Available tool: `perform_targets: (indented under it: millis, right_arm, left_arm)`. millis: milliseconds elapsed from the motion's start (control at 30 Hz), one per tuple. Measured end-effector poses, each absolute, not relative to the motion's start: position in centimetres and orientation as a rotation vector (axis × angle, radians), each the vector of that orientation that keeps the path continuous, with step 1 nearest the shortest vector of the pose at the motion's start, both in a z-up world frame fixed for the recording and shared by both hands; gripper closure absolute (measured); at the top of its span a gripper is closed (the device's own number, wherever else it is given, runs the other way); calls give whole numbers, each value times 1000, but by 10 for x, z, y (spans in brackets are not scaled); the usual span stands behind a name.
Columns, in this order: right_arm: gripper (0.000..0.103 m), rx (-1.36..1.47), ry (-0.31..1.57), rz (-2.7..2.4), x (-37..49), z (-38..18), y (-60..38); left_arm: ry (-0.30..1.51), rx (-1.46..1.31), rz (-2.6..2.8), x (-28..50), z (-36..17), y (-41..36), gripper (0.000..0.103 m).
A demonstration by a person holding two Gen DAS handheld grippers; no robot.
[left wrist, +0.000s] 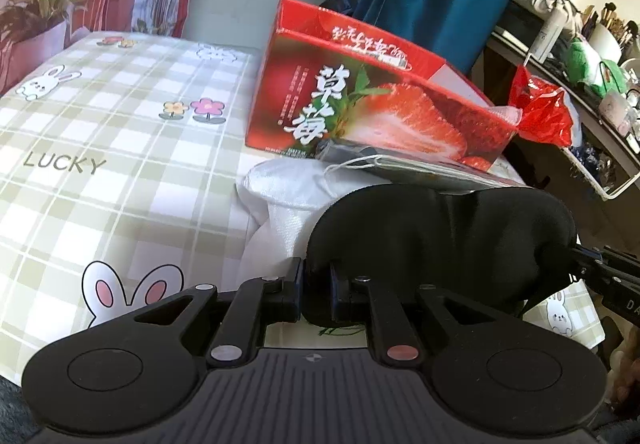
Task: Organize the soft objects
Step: 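Lift the black cloth and carry it toward the red box, then lower the black cloth into the box and open both grippers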
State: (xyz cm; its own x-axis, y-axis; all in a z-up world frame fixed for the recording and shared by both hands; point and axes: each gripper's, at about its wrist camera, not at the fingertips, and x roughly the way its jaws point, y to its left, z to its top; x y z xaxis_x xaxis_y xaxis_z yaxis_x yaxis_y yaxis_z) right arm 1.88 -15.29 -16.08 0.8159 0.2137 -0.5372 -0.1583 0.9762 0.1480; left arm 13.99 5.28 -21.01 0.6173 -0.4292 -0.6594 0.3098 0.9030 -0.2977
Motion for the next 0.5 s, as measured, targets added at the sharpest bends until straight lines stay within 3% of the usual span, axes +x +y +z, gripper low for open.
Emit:
perform_targets:
  millis: [500]
  right_arm:
    - [96,195,422,198,3,-112,-170]
  left_arm:
    - [544,-197,-539,97,-133,62,90]
